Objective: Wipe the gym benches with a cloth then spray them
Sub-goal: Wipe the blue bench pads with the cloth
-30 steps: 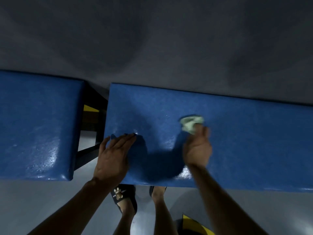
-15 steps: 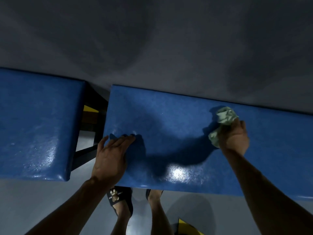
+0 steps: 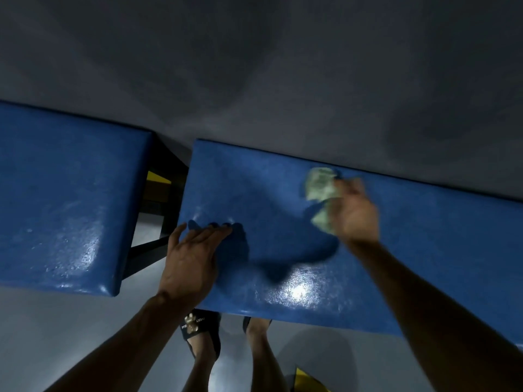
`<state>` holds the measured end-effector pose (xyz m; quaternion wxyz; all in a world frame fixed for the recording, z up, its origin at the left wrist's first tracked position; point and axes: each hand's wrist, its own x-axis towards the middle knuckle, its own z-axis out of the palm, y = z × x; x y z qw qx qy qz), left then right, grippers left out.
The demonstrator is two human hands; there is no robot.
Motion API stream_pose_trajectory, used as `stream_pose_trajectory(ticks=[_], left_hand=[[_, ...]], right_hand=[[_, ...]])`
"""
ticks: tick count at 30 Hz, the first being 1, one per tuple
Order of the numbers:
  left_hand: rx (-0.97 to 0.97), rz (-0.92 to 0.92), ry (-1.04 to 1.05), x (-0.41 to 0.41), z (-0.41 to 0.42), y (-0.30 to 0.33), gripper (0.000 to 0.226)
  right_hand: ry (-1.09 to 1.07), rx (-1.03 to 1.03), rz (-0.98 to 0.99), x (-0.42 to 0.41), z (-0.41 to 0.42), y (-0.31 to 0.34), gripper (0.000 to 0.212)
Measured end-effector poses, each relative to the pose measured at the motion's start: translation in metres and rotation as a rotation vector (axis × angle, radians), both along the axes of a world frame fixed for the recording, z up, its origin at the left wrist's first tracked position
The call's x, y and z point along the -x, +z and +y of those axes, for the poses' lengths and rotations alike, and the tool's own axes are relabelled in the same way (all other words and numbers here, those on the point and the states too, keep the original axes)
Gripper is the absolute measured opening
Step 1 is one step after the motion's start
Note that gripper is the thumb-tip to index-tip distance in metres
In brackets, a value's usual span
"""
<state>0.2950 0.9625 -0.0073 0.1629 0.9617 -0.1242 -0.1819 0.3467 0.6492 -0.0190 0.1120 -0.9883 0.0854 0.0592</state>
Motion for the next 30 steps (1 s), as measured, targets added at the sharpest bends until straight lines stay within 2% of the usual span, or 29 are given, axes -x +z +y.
stream_pose_trajectory(ticks=[3, 7, 9, 13, 16, 17, 19, 23, 26, 30], left_hand=[[0.002, -0.007, 0.015, 0.0, 0.0, -0.001, 0.06], [-0.012, 0.007, 0.004, 0.001, 0.0, -0.004, 0.06], [-0.025, 0.023, 0.007, 0.002, -0.001, -0.005, 0.06], [-0.045, 0.035, 0.014, 0.002, -0.004, -0.004, 0.061], [-0.048, 0.03, 0.007, 0.001, -0.004, -0.003, 0.062], [-0.047, 0.035, 0.005, 0.001, -0.003, -0.003, 0.063], [-0.045, 0.039, 0.007, -0.001, -0.003, -0.002, 0.063], [-0.036, 0.04, 0.02, -0.001, -0.004, 0.002, 0.064], [-0.032, 0.046, 0.021, -0.001, -0.004, 0.002, 0.066], [-0.026, 0.053, 0.029, -0.002, -0.005, 0.002, 0.065]], right_hand=[[-0.464, 0.036, 0.0, 0.001, -0.065, 0.001, 0.027], [-0.541, 0.035, 0.079, -0.015, -0.02, 0.001, 0.031], [-0.461, 0.02, 0.057, -0.031, 0.037, -0.001, 0.029], [-0.063, -0.051, 0.018, -0.053, 0.132, -0.002, 0.04], [0.185, -0.025, 0.088, -0.058, 0.115, 0.01, 0.042], [0.203, -0.019, 0.108, -0.056, 0.092, 0.01, 0.041], [0.074, -0.033, 0.1, -0.047, 0.038, 0.009, 0.038], [-0.34, -0.061, 0.046, -0.021, -0.043, 0.015, 0.054], [-0.502, -0.051, 0.039, -0.019, -0.031, 0.015, 0.044], [-0.528, -0.07, 0.035, -0.033, 0.043, 0.002, 0.043]])
